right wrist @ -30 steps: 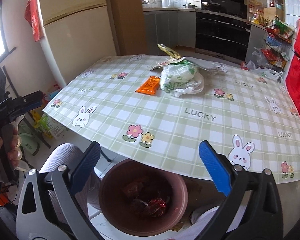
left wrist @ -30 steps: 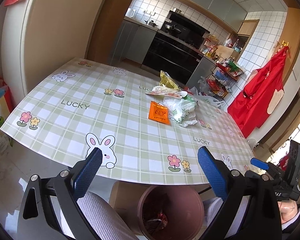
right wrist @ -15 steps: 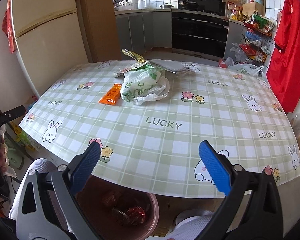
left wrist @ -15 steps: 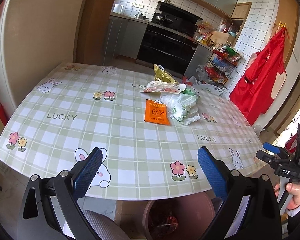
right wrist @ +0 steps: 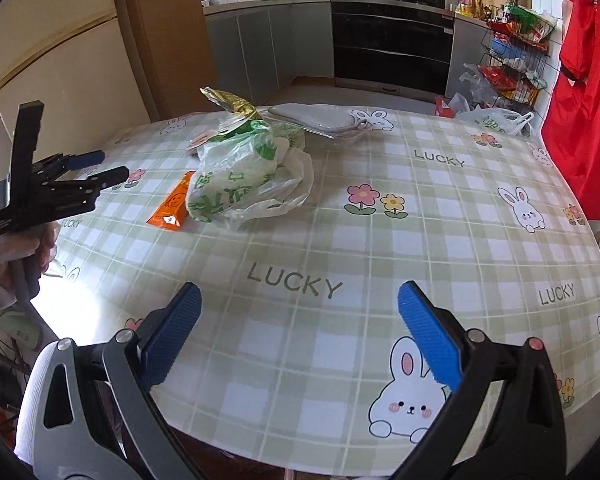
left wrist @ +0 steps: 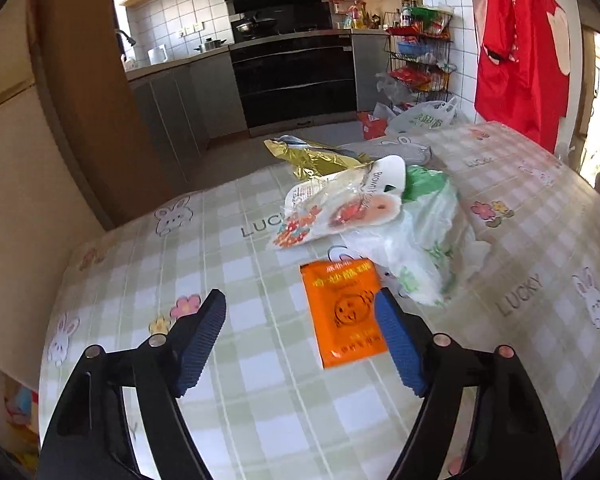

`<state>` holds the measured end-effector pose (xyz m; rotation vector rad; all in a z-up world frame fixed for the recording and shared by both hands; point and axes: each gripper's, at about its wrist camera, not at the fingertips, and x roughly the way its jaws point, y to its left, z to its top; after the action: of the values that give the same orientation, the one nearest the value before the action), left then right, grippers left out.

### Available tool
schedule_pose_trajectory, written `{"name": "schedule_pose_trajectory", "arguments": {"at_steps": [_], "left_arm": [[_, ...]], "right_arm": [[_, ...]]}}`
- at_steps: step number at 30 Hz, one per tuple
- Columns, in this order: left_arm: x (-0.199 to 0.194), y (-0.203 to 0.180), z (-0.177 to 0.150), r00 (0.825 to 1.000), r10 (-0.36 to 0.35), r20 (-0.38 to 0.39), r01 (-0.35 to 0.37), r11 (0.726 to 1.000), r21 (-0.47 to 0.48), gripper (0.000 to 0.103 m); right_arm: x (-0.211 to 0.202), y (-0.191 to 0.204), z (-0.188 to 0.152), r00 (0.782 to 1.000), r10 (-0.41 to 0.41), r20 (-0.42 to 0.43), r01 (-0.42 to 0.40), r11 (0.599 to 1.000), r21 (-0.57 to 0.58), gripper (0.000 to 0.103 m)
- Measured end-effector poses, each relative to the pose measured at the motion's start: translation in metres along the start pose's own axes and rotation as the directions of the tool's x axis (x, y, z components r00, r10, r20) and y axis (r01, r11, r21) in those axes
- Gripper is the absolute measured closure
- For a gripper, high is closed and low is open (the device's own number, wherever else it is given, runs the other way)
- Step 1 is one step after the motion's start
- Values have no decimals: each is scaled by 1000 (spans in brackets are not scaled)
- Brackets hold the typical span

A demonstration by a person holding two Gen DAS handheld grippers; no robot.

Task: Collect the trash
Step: 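Grasp the flower-printed package with the left tool while the right tool reaches the plastic bag, then grasp and lift the white-green plastic bag with the right tool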

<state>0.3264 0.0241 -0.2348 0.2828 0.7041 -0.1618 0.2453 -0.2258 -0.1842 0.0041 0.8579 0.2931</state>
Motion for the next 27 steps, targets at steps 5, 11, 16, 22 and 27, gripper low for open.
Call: {"name": "schedule_pose_trajectory", "arguments": {"at_steps": [5,11,16,22,27], "left_arm": [[63,-18,11,999,44,-25,-39,983,182,33],[102,-19,21,998,64,-7,-61,968,242,35],[117,-32,20,994,110,17,-109,922,373,81],[90,-13,15,997,59,52,-72,950,305,101],[57,20,12,1000,-9,30,5,991,134,102]], "right_arm": [[20,-10,22,1000,-5,-1,5,1000,-10,6],[42,-15,41,1000,-4,-16,3,999,-33,6],[55,-12,50,1000,11,-28,-12,999,-41,6],[75,1,57,998,43,-40,-46,997,-61,6],[96,30,73,991,130,-25,-131,988,-83,6]]}}
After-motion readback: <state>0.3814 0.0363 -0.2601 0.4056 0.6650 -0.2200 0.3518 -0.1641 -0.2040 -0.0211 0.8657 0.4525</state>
